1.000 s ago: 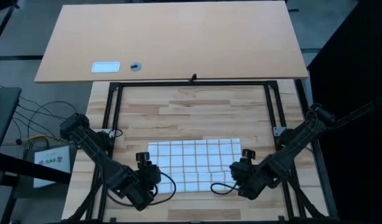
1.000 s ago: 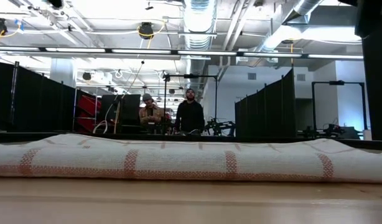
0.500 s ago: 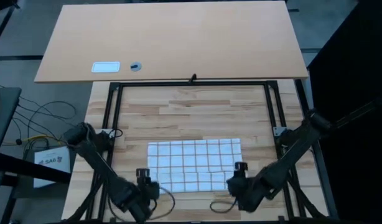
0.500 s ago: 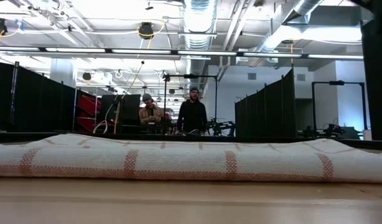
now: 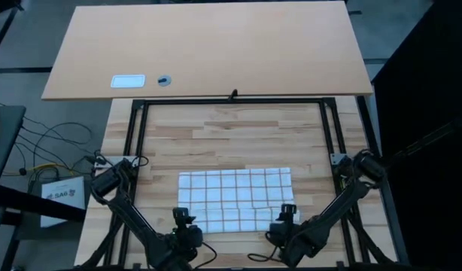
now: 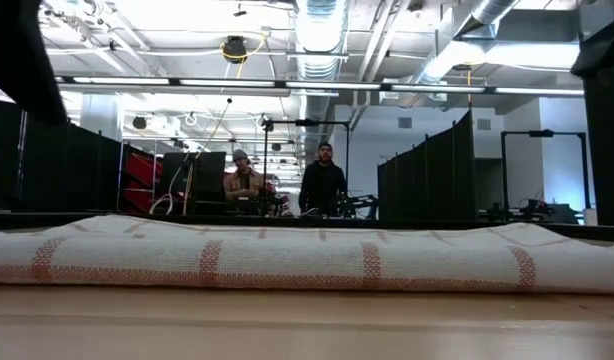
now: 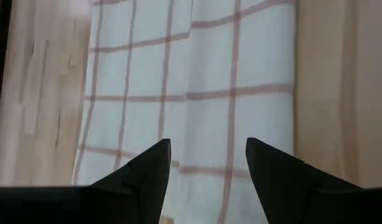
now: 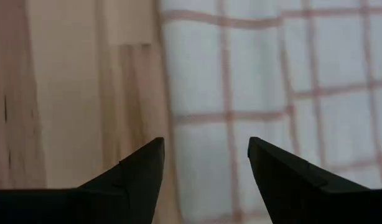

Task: Roll towel
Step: Roll the white patterned towel

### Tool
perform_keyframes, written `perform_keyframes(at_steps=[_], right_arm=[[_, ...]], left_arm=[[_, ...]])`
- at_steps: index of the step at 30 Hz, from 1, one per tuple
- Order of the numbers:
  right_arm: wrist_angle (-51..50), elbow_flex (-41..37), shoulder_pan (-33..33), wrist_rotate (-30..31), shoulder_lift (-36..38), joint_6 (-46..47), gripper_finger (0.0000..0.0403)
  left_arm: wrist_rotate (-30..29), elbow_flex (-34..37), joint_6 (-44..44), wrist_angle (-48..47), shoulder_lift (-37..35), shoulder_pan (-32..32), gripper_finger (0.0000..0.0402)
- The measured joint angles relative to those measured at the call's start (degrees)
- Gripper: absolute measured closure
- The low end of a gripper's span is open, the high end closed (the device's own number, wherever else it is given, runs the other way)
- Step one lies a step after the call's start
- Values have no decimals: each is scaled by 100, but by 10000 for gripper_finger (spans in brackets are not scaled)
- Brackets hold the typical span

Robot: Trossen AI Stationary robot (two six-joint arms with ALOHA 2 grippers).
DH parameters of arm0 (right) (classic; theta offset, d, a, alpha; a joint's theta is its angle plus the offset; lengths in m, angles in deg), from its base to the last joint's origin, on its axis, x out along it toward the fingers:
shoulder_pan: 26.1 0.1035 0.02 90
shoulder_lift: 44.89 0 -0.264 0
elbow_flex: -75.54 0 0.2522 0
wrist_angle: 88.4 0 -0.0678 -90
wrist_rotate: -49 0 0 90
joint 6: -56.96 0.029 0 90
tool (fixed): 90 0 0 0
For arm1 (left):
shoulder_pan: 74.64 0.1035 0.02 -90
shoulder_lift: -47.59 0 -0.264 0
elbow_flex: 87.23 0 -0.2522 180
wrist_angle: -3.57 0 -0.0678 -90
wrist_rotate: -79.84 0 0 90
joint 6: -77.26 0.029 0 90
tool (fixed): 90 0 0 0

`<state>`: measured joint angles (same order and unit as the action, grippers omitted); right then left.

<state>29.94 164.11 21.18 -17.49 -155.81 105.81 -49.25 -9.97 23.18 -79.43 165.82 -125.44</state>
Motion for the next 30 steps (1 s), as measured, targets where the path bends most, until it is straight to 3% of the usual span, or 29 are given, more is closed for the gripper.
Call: perform_keyframes(at_steps=[24,30], right_arm=[[47,-407,143,-158,-238,-63,182],[45,-411,194,-219,-224,232,182]], left_arm=[[185,1023,35,1234,2,173,208],[987,320,347,789,-10,42,208]])
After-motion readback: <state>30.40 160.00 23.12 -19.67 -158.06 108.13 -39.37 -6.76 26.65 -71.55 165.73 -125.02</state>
